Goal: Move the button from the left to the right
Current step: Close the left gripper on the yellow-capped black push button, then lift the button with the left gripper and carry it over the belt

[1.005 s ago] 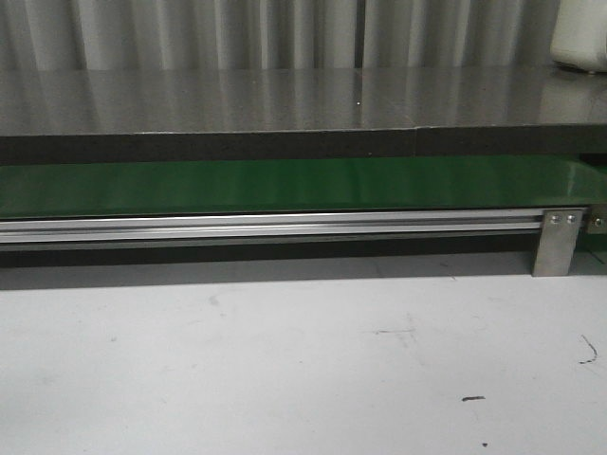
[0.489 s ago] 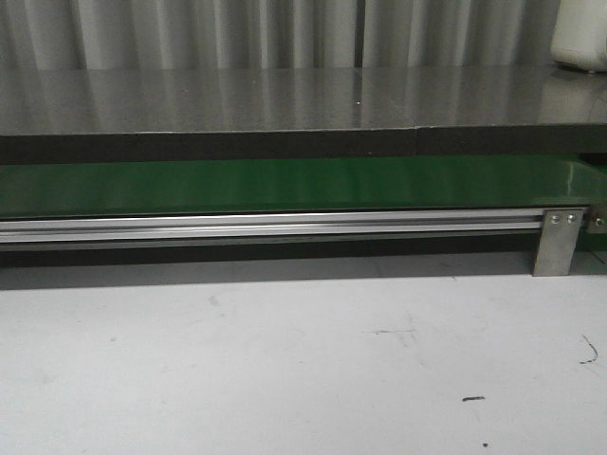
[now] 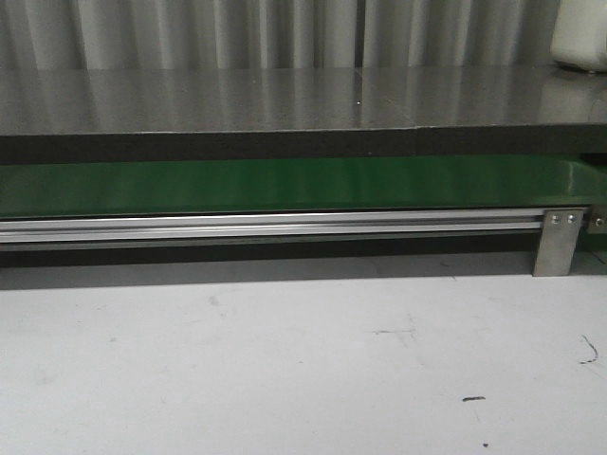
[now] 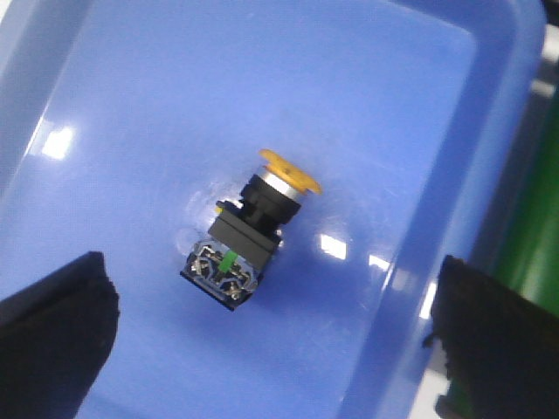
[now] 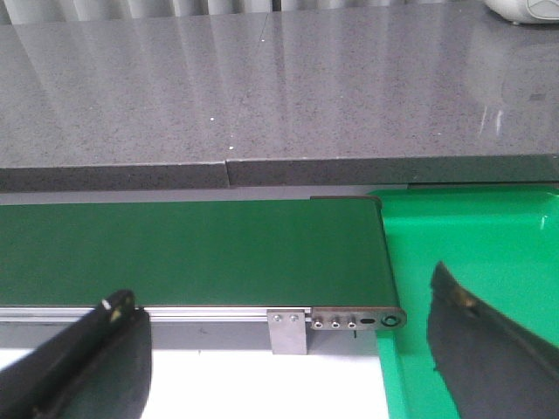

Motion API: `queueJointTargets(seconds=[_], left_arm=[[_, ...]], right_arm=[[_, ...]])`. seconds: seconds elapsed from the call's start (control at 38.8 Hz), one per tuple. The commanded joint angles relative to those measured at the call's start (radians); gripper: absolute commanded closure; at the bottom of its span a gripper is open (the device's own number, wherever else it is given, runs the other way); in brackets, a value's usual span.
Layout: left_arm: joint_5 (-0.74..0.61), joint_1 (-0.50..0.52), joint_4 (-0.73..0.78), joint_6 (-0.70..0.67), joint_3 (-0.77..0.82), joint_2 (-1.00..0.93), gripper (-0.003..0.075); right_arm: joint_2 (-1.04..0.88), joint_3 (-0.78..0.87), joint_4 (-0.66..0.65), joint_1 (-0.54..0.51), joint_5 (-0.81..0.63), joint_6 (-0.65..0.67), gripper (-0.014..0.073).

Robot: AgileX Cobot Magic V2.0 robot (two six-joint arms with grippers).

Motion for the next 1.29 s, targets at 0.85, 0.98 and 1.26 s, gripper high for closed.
queueJointTargets(seconds=[0.85,0.98,1.26], left_arm=[[0.051,0.022,0.064,0.084,-0.150,0.213,0.0594],[0.051,0.022,0.064,0.084,-0.150,0.207,0.0611],[0.019,0.022,0.034,0.082,-0.150,0.114,0.0611]], right_arm=[[0.008,-0.033,0.002,-0.002,-0.084,-0.003,-0.0061],[0.008,-0.033,0.002,-0.002,-0.084,-0.003,-0.0061],[0.008,-0.033,0.002,-0.002,-0.084,-0.003,-0.0061]])
